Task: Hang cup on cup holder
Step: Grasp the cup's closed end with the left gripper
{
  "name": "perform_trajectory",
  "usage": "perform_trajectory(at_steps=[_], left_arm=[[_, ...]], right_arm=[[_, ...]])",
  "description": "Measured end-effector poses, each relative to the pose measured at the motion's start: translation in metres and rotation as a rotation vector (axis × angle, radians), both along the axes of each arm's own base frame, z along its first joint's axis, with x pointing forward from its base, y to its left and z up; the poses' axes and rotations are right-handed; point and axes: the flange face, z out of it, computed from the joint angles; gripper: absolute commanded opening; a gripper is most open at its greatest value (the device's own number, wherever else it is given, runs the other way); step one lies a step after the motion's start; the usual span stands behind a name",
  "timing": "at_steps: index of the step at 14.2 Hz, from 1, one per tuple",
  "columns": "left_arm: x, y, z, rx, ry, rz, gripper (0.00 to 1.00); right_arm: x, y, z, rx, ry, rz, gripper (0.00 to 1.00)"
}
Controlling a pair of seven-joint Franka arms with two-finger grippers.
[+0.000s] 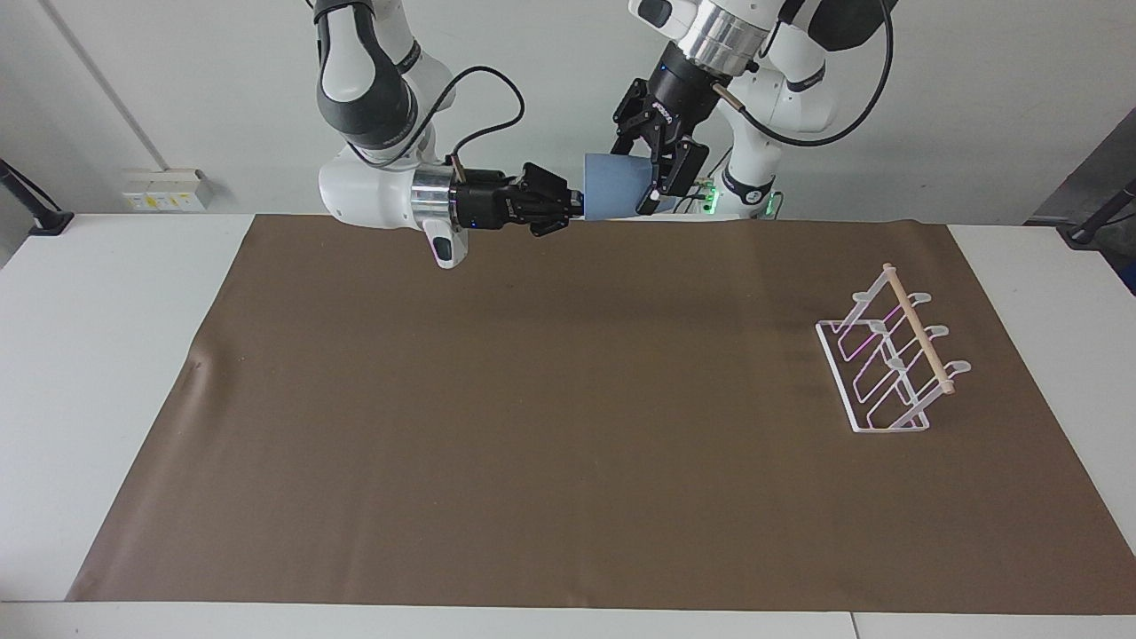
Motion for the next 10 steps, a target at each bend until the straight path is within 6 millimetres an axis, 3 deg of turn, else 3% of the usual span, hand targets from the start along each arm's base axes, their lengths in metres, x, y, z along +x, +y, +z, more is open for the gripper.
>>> perform_trajectory(at_steps=[1, 2, 3, 9, 10], left_arm=[[-0.0005, -0.0016, 0.0009, -0.004, -0.006, 0.000, 0.39], [-0.0003, -0.0013, 0.0020, -0.006, -0.012, 0.001, 0.07], [-0.0004, -0.0020, 0.0023, -0.007, -0.014, 0.001, 0.00], [-0.0006, -0.0021, 0.0028, -0.011, -0.008, 0.017, 0.00], [-0.0006, -0.0022, 0.0028, -0.011, -0.007, 0.019, 0.00]], right_arm=[[-0.0001, 0.0000, 0.0001, 0.000, 0.000, 0.000, 0.00], [0.0004, -0.0014, -0.0006, -0.001, 0.001, -0.003, 0.00], [0.0008, -0.0025, -0.0005, 0.000, 0.001, -0.005, 0.00], [0.0012, -0.0037, -0.0006, 0.000, 0.001, -0.007, 0.00], [0.0013, -0.0038, -0.0006, 0.000, 0.001, -0.007, 0.20]])
